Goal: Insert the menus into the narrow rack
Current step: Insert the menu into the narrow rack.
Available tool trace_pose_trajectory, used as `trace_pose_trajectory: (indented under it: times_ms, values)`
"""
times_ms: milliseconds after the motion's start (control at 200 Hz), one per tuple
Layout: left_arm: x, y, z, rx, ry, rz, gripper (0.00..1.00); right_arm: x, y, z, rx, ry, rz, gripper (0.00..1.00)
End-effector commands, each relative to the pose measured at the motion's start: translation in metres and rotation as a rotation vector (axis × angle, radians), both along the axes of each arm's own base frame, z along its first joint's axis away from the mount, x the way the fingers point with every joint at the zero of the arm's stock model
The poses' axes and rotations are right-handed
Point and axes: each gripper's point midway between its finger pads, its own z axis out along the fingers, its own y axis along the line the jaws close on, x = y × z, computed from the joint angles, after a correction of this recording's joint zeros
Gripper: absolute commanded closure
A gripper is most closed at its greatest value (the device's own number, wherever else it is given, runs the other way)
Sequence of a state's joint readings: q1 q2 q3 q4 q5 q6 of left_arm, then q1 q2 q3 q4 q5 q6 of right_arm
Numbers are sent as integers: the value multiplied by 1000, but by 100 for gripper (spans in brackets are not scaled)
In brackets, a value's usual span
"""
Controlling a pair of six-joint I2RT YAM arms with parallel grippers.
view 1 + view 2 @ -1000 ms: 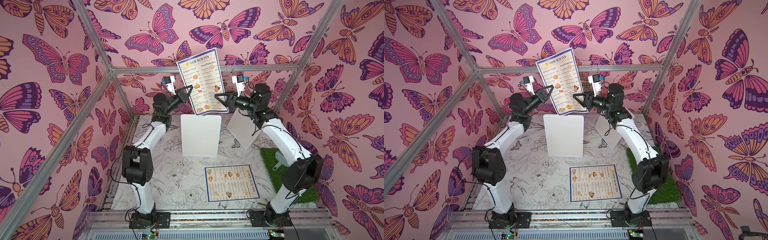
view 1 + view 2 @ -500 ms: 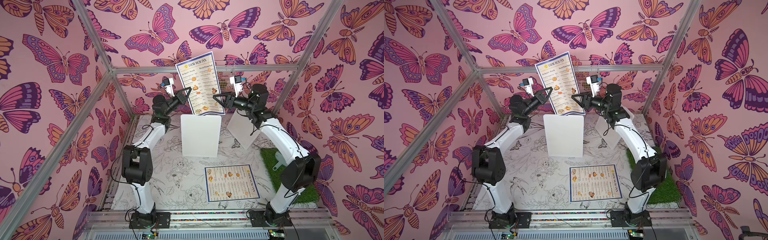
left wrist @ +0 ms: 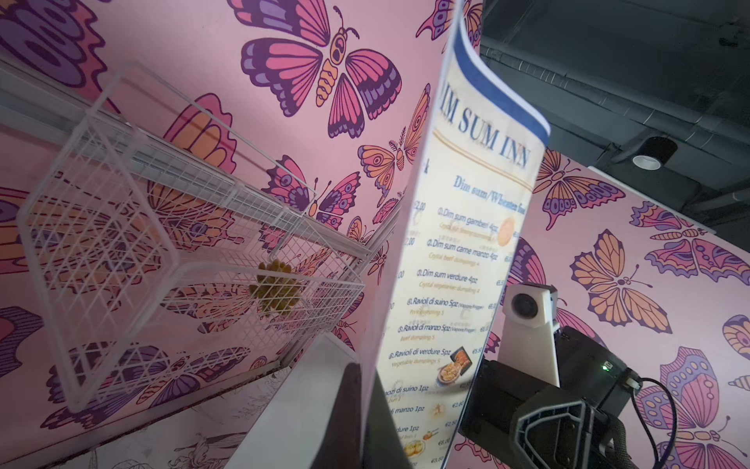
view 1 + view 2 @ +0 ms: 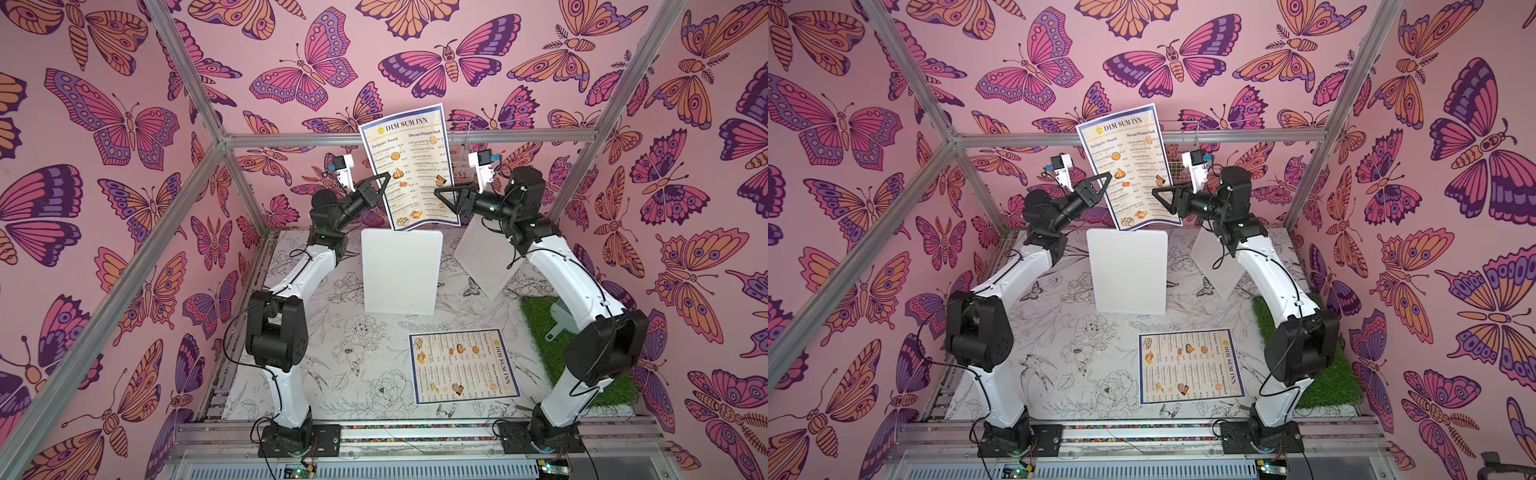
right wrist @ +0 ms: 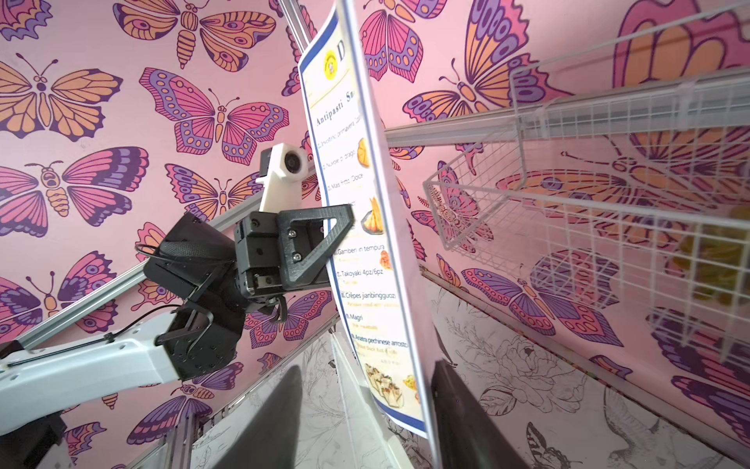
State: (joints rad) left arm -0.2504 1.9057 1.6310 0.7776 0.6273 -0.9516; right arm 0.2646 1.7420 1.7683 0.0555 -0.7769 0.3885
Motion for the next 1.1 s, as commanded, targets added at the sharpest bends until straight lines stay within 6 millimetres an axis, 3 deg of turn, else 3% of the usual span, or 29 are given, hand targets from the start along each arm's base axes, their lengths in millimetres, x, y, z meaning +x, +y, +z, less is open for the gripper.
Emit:
trace_pose_trajectory:
  times_ms: [0,215,751,1097]
  values:
    - [-13,-2,29,-27,-69,-4,100,-9,-11,24,7,-57,-14,46]
    - [-19,-6,33,-27,-74,-17,100,-4,-24,27,12,-57,-36,46]
    - [-18,-12,41,-36,-77,-15,100,-4,-24,31,21,-62,-28,46]
    - [-15,-13,29,-20,-66,-2,100,-6,-22,30,28,-59,-12,46]
